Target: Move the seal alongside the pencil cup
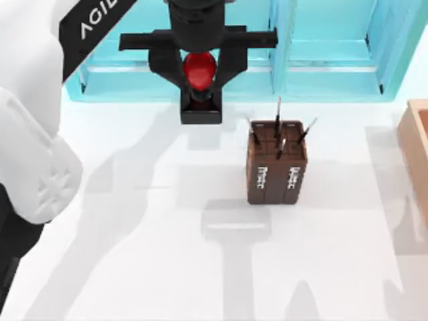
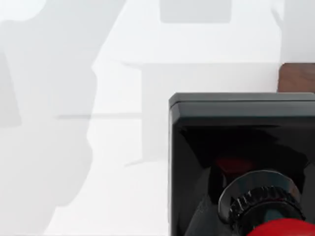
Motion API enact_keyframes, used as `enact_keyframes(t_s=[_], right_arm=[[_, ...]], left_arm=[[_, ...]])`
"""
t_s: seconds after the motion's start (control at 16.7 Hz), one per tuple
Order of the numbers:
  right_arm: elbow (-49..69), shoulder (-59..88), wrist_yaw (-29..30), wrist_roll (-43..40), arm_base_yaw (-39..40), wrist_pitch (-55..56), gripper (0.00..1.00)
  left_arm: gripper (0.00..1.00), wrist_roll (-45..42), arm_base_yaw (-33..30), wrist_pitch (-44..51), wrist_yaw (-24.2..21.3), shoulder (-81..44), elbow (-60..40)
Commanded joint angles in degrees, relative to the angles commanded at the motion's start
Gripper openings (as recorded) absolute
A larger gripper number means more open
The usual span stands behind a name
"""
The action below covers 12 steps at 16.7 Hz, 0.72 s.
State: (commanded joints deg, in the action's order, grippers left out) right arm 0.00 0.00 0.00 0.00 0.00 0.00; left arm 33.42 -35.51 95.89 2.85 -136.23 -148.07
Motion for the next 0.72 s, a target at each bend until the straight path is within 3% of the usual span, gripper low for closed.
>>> enact_keyframes(t_s=[0.36, 0.72], right_arm=[[0.00, 0.00, 0.00, 0.00, 0.00, 0.00, 1.00], [0.00, 0.00, 0.00, 0.00, 0.00, 0.00, 1.00]], left_arm=[[0.00, 0.59, -0.46, -0.04, -0.03, -0.44, -0.49], [0.00, 0.63, -0.55, -5.47, 0.18, 2.06, 7.70]])
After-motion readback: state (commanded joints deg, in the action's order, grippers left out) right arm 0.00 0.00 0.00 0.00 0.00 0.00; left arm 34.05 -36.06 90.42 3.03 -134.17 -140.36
